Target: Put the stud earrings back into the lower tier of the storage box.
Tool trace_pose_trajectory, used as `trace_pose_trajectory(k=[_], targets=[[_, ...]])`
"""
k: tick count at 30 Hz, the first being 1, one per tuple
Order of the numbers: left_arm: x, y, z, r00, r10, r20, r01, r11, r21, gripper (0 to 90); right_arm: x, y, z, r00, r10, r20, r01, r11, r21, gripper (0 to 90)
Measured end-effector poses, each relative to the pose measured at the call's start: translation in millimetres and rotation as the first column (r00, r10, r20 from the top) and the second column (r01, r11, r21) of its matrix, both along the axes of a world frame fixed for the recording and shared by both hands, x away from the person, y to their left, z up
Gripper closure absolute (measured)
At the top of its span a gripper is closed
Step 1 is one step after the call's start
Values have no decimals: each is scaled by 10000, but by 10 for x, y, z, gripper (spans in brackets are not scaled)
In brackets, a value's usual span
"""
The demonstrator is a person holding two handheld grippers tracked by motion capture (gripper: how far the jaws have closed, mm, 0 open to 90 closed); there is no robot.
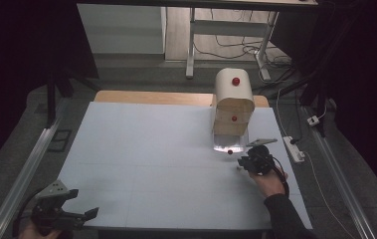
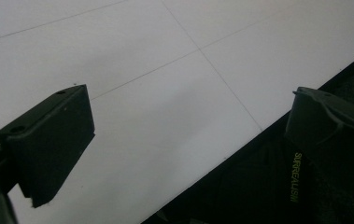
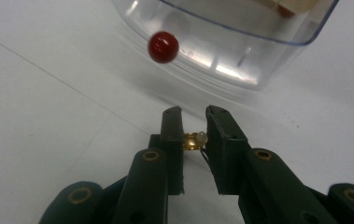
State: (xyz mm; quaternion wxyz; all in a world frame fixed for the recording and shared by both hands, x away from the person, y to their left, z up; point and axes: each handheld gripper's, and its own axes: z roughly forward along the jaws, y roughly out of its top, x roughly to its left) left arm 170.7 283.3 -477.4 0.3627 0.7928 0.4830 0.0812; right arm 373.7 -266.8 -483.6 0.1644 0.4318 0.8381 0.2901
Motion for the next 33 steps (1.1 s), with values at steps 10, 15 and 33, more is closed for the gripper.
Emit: trace_pose_trajectory(k=[10, 15, 33], targets=[[2, 0, 0, 10000, 32, -18, -32, 10000, -4, 8, -105, -13, 192, 9980, 236, 588, -280, 9968, 754, 768], [4, -2, -1, 10000, 39, -24, -39, 10000, -6, 8, -106, -10, 241, 9970, 224, 742, -294, 9952, 934, 767], [13, 2, -4, 10000, 47, -81, -47, 10000, -5, 8, -20, 70, 362, 9932, 437, 1083, -583, 9890, 1362, 765]])
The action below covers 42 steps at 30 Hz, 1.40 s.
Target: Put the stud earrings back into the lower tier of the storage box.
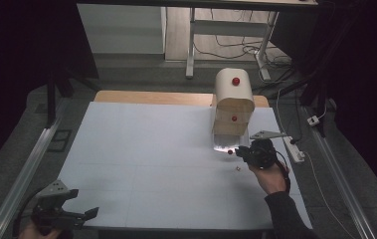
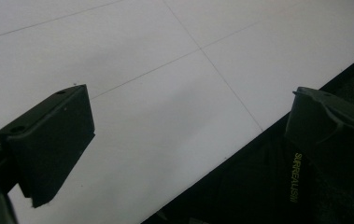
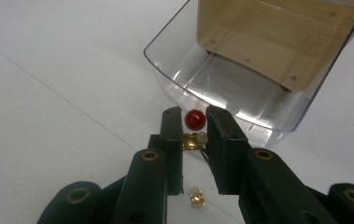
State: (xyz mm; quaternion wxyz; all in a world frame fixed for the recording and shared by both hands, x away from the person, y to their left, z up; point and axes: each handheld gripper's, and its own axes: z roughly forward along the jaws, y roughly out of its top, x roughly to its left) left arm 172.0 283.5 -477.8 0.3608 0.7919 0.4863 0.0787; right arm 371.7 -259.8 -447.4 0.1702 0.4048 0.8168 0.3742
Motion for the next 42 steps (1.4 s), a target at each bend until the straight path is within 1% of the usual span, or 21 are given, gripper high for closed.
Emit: trace_pose_trajectory(k=[1, 2, 7, 9, 12, 18, 24, 26, 27, 28, 30, 31, 32, 33, 34, 35, 36, 37, 38, 41, 42], targets=[[0, 0, 0, 10000, 5, -5, -5, 10000, -2, 8, 9, -1, 11, 10000, -14, 29, 14, 10000, -29, 765], [1, 1, 0, 10000, 4, -9, -4, 10000, -1, 8, 20, 3, 17, 9999, -69, 75, 69, 10000, 62, 765], [3, 2, -1, 10000, 14, -26, -14, 10000, -3, 8, 81, -3, 35, 9997, -184, 147, 182, 9997, 136, 764], [3, 3, -1, 10000, 13, -30, -13, 10000, -3, 8, 132, 0, 39, 9995, -256, 189, 253, 9995, 184, 764], [5, 2, -1, 10000, 9, -41, -9, 10000, 4, 8, 179, 20, 47, 9992, -316, 233, 314, 9995, 97, 764], [7, 1, -3, 10000, 5, -60, -5, 10000, -1, 9, 336, 48, -40, 9984, -541, 136, 543, 9985, -124, 763], [11, -1, -4, 10000, -18, -88, 18, 10000, 10, 10, 427, 48, -103, 9977, -674, 86, 676, 9974, -258, 758], [10, 1, -4, 10000, -16, -85, 16, 10000, -3, 10, 440, 45, -119, 9971, -752, 99, 754, 9969, -232, 716], [10, 1, -4, 10000, -16, -85, 16, 10000, -3, 10, 440, 45, -119, 9971, -752, 99, 754, 9969, -232, 716], [10, 1, -3, 10000, -16, -83, 16, 10000, -8, 10, 428, 40, -112, 9972, -738, 109, 740, 9971, -183, 682], [9, 0, -3, 10000, -13, -77, 13, 10000, -9, 10, 417, 36, -105, 9973, -730, 121, 732, 9972, -170, 665], [9, 0, -3, 10000, -18, -74, 18, 10000, -3, 10, 393, 25, -87, 9975, -706, 43, 707, 9975, -97, 618], [9, -1, -3, 10000, -18, -76, 18, 10000, -3, 10, 393, 25, -87, 9975, -706, 43, 707, 9975, -97, 618], [9, -1, -3, 10000, -20, -76, 20, 10000, -2, 10, 379, 20, -82, 9979, -655, -18, 655, 9978, -51, 595], [9, -1, -3, 10000, -19, -77, 19, 10000, -3, 10, 343, 14, -74, 9984, -567, -84, 566, 9983, -118, 536], [9, -1, -3, 10000, -18, -75, 18, 10000, -3, 10, 343, 14, -74, 9984, -567, -84, 566, 9983, -118, 536], [9, -1, -3, 10000, -22, -76, 22, 10000, -2, 10, 306, 9, -73, 9984, -551, -157, 548, 9982, -237, 480], [9, -2, -3, 10000, -20, -77, 20, 10000, -2, 10, 306, 9, -73, 9984, -551, -157, 548, 9982, -237, 480], [9, -2, -2, 10000, -21, -76, 21, 10000, 0, 10, 286, 3, -71, 9982, -578, -162, 572, 9979, -304, 455], [10, -5, -2, 10000, -25, -80, 25, 10000, 13, 11, 238, -18, -70, 9975, -674, -198, 668, 9973, -296, 387], [10, -5, -2, 10000, -25, -77, 25, 10000, 15, 11, 208, -33, -69, 9971, -721, -226, 715, 9971, -247, 341]])
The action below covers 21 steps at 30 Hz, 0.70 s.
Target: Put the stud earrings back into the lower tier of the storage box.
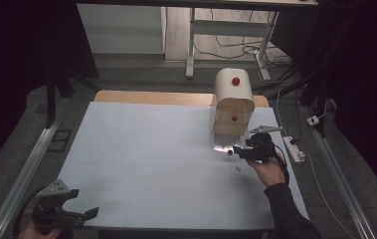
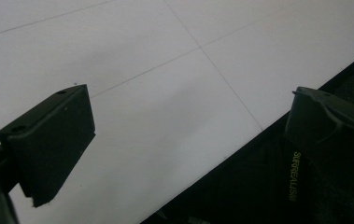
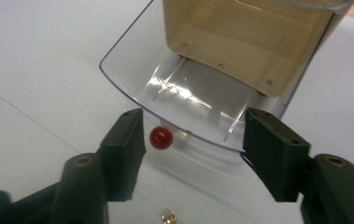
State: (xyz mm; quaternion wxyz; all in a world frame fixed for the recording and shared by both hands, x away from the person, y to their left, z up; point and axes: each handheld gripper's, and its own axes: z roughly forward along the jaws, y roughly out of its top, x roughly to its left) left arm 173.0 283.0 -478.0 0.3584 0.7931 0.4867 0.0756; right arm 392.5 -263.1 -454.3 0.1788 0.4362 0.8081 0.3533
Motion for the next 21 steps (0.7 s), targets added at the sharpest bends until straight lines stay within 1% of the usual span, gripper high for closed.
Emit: trace_pose_trajectory(k=[1, 4, 5, 10, 11, 12, 13, 15, 17, 19, 21], targets=[[0, 0, 0, 10000, -2, 1, 2, 10000, 3, 11, 0, 0, 0, 10000, 0, 0, 0, 10000, 0, 341], [0, 0, 0, 10000, -6, 4, 6, 10000, 0, 11, -44, -22, -12, 10000, 18, -64, -18, 10000, -29, 276], [0, 0, 1, 10000, -9, 2, 9, 10000, 4, 11, -57, -25, -20, 9999, 37, -110, -37, 10000, 1, 243], [0, -2, 1, 10000, -11, 11, 11, 10000, 8, 11, -122, -19, -71, 9996, 119, -254, -128, 9993, -360, 87], [0, -2, 1, 10000, -9, 8, 9, 10000, 6, 10, -143, -5, -97, 9995, 117, -304, -131, 9987, -485, 31], [1, -2, 1, 10000, -14, 9, 14, 10000, 7, 10, -143, -5, -97, 9995, 117, -304, -131, 9987, -485, 31], [1, -3, 1, 10000, -15, 11, 15, 10000, 8, 11, -156, 11, -133, 9991, 185, -377, -207, 9979, -606, 0], [1, -4, 1, 10000, -21, 13, 21, 10000, 15, 11, -164, 18, -151, 9989, 203, -429, -232, 9974, -689, 0], [1, -5, 1, 10000, -29, 11, 29, 10000, 29, 11, -177, 28, -215, 9979, 369, -538, -417, 9951, -895, 0], [2, -4, 1, 10000, -27, 7, 27, 10000, 28, 11, -179, 26, -240, 9974, 430, -574, -484, 9943, -948, 0], [3, -5, 1, 10000, -36, 2, 36, 10000, 33, 12, -179, 12, -320, 9952, 569, -799, -653, 9922, -1066, 0]])
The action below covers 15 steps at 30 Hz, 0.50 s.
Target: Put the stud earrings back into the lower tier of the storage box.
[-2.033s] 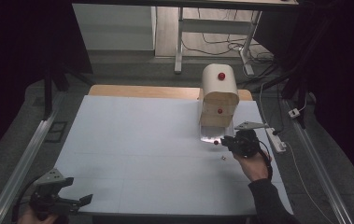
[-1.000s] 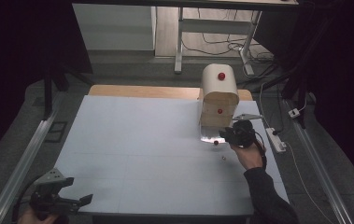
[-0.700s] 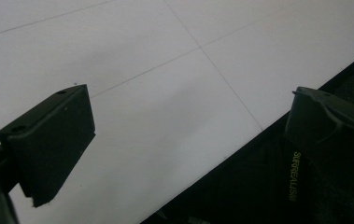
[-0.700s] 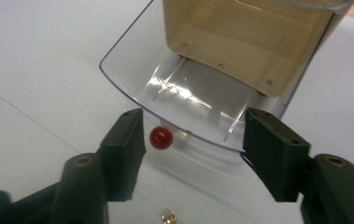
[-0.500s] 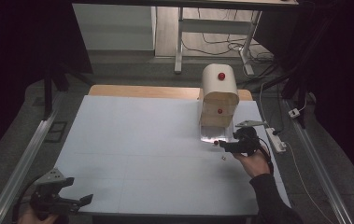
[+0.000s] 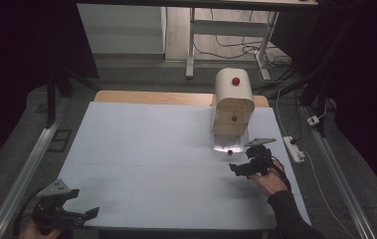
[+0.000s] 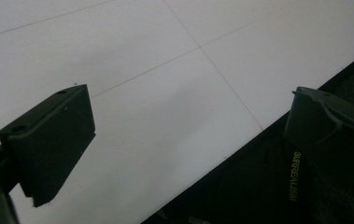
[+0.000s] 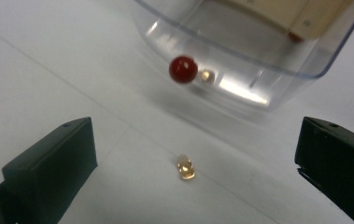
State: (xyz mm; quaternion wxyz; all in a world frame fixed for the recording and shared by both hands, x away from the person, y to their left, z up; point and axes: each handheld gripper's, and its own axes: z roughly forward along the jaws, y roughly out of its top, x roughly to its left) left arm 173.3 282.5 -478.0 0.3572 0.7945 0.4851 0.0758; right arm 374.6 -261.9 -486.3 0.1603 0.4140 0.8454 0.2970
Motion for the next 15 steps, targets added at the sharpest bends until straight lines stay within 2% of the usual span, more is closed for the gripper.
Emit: trace_pose_trajectory(k=[2, 3, 4, 7, 10, 11, 12, 14, 15], targets=[[1, -1, 0, 10000, -9, -1, 9, 10000, 10, 12, 8, -10, -64, 9995, 129, -275, -131, 9999, -66, 0], [1, -2, 0, 10000, -12, 0, 12, 10000, 11, 12, 8, -10, -64, 9995, 129, -275, -131, 9999, -66, 0], [1, -3, 0, 10000, -17, 2, 17, 10000, 15, 12, 17, -16, -127, 9984, 243, -518, -254, 9995, -207, 0], [2, -4, 0, 10000, -25, -4, 25, 10000, 28, 12, 22, -19, -185, 9965, 410, -722, -441, 9982, -415, 0], [2, -5, 0, 10000, -26, -5, 26, 10000, 37, 12, 25, 1, -285, 9895, 834, -1181, -925, 9929, -744, 0], [2, -6, 0, 10000, -29, -4, 29, 10000, 40, 12, 25, 1, -285, 9895, 834, -1181, -925, 9929, -744, 0], [2, -6, 0, 10000, -29, -4, 29, 10000, 42, 12, 14, 27, -306, 9885, 1004, -1128, -1130, 9874, -1111, 0], [3, -6, -1, 10000, -29, -7, 29, 10000, 49, 12, 14, 35, -298, 9877, 1070, -1141, -1201, 9861, -1152, 29], [3, -7, -1, 10000, -31, -9, 31, 10000, 53, 12, 13, 36, -281, 9867, 1136, -1163, -1266, 9857, -1116, 71]])
